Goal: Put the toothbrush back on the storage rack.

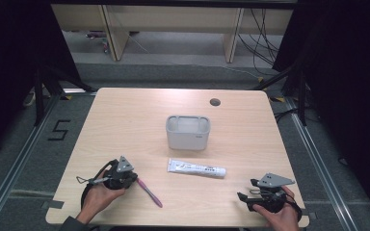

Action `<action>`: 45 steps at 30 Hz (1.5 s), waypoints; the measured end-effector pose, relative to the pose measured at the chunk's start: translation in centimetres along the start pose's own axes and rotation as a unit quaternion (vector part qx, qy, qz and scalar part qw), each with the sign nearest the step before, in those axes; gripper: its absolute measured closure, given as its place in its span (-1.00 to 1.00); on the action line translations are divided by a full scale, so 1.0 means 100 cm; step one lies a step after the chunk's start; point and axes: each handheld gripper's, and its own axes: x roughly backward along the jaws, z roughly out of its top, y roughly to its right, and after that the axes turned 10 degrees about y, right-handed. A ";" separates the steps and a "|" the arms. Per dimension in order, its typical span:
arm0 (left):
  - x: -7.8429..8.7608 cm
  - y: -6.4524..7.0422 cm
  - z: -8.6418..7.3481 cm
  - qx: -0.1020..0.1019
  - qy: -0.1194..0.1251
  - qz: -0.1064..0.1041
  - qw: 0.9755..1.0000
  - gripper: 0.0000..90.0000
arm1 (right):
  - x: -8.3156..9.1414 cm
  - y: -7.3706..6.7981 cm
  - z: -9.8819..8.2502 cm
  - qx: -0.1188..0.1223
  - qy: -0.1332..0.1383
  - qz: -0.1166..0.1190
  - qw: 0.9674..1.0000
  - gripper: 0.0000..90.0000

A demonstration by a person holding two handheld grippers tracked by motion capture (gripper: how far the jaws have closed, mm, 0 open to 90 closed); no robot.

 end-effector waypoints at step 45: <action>-0.023 0.016 0.046 0.045 0.017 -0.014 0.999 0.21 | -0.001 0.002 -0.001 0.002 -0.003 0.011 1.000 -0.40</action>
